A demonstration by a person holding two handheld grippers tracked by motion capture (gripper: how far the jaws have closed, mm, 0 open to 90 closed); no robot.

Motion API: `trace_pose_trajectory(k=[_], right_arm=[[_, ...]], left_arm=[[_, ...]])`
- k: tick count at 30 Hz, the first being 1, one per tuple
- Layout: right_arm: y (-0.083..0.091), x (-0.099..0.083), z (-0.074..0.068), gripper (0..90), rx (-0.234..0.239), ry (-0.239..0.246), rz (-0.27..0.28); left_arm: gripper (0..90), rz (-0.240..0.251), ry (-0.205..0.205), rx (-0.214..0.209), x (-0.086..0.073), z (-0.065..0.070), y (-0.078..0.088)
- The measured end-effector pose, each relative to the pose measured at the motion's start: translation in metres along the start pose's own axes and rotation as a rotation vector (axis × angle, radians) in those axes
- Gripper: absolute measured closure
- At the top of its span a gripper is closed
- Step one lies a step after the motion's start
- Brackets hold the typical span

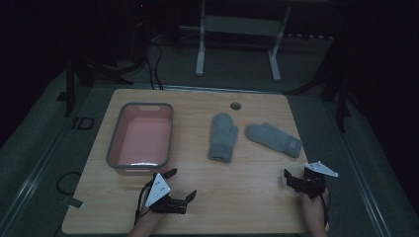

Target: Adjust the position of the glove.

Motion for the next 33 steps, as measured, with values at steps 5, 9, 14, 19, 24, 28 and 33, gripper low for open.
trace_pose_trajectory(k=[5,9,14,19,24,28,33], right_arm=[[-0.001,0.000,-0.002,14.4,0.012,0.020,-0.026],[-0.002,0.002,-0.008,14.4,0.041,0.050,-0.053],[-0.002,0.008,-0.014,13.4,0.088,0.088,-0.058],[-0.001,0.022,-0.025,13.2,0.155,0.128,-0.081],[-0.003,0.042,-0.042,13.3,0.246,0.120,-0.059],[-0.004,0.060,-0.056,16.2,0.313,0.146,-0.049],[-0.008,0.086,-0.076,16.5,0.366,0.197,-0.001]], left_arm=[[2.1,0.019,0.006,-0.016,0.001,0.000,0.001],[2.1,0.023,0.000,-0.013,0.001,0.001,0.002],[2.1,0.032,0.008,-0.003,0.001,-0.001,0.002],[2.2,0.035,0.006,-0.004,0.001,0.000,0.002],[2.2,0.029,0.012,-0.004,0.001,-0.001,0.003],[2.2,0.025,0.013,-0.006,0.001,0.000,0.003],[2.1,0.021,0.009,-0.010,0.000,0.001,0.003]])
Point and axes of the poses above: each handheld gripper's, and its own axes: y roughly backward along the jaws, x roughly out of its top, z roughly to its right, the point moved 8 cm from there along -y, roughly forward along the jaws, and after that the axes turned 2 degrees about y, right-handed, at the moved point
